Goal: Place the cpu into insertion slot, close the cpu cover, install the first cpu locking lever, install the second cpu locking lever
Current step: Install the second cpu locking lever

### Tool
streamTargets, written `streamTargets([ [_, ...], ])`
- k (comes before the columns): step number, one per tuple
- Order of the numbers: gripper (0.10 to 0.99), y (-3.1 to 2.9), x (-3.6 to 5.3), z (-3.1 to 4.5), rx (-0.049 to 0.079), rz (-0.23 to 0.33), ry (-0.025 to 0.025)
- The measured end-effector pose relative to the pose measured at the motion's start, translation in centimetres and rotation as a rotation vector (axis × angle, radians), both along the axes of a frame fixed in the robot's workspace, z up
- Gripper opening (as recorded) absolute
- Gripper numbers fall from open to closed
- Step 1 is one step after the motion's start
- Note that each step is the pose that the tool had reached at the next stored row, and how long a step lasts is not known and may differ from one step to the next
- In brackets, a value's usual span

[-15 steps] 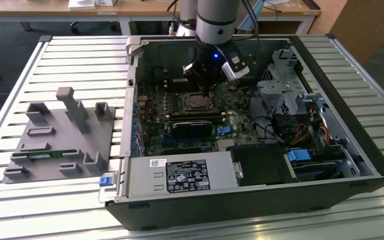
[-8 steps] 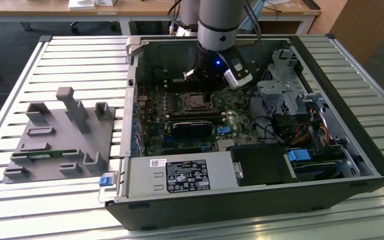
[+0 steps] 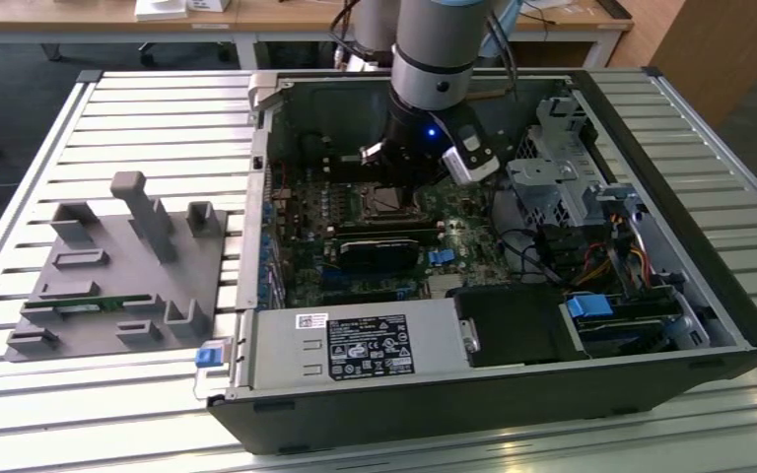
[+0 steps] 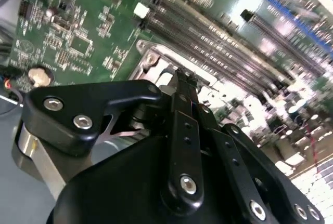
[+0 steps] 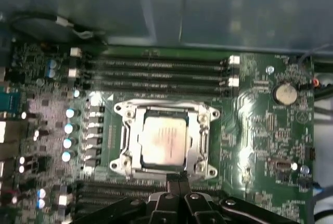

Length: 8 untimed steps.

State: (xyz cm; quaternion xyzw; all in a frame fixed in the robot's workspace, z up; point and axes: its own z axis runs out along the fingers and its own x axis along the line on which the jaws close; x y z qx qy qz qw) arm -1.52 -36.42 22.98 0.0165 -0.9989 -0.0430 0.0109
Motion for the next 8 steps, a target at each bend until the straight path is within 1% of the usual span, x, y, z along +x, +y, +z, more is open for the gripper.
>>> streamTargets([
  [4, 0.106, -1.05, -0.10, -0.02, 0.002, 0.000, -0.0001],
  [6, 0.106, -1.32, -0.60, -0.03, 0.005, 0.000, -0.0002],
  [8, 0.106, -1.40, -1.50, -0.04, 0.008, 0.000, -0.0005],
])
